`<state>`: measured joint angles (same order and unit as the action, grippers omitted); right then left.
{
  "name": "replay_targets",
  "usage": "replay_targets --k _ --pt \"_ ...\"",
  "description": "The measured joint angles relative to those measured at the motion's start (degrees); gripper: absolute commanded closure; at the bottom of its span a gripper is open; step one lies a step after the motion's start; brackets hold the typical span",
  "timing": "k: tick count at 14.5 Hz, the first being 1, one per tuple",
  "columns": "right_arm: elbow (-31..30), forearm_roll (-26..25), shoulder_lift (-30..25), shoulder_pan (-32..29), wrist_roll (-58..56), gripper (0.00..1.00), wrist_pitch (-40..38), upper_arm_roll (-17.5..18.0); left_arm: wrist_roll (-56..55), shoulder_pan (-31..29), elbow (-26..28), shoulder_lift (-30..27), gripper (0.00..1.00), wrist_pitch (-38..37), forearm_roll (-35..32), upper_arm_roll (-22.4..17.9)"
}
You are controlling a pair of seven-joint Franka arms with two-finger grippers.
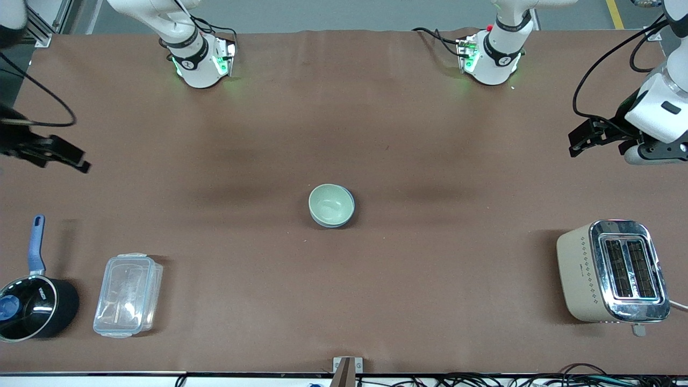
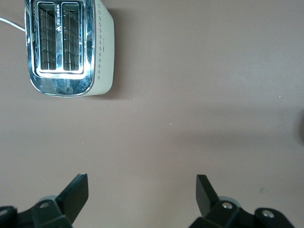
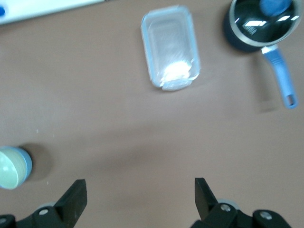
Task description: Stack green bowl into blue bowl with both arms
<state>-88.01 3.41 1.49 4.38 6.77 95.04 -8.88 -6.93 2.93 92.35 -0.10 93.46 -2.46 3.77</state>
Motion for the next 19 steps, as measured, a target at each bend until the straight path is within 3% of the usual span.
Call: replay_targets --k 5,8,12,19 --pt "6.6 -0.1 -0.3 -6.3 -1.7 0.00 -5.7 0.0 0.0 0.0 -0.4 0.0 0.00 0.0 0.0 0.0" --pt "8.0 -0.1 -0.3 -7.0 -6.2 0.00 -10.9 0.4 0.0 0.0 -0.7 0.0 0.00 0.0 0.0 0.0" --pt "7.1 -2.9 -1.0 -4.0 -6.6 0.01 -15.1 2.3 0.0 0.0 -0.8 -0.1 0.00 -0.3 0.0 0.0" --pt "0.9 -3.5 -4.3 -3.1 -6.6 0.01 -11.8 2.5 0.1 0.0 -0.8 -0.1 0.00 -0.9 0.3 0.1"
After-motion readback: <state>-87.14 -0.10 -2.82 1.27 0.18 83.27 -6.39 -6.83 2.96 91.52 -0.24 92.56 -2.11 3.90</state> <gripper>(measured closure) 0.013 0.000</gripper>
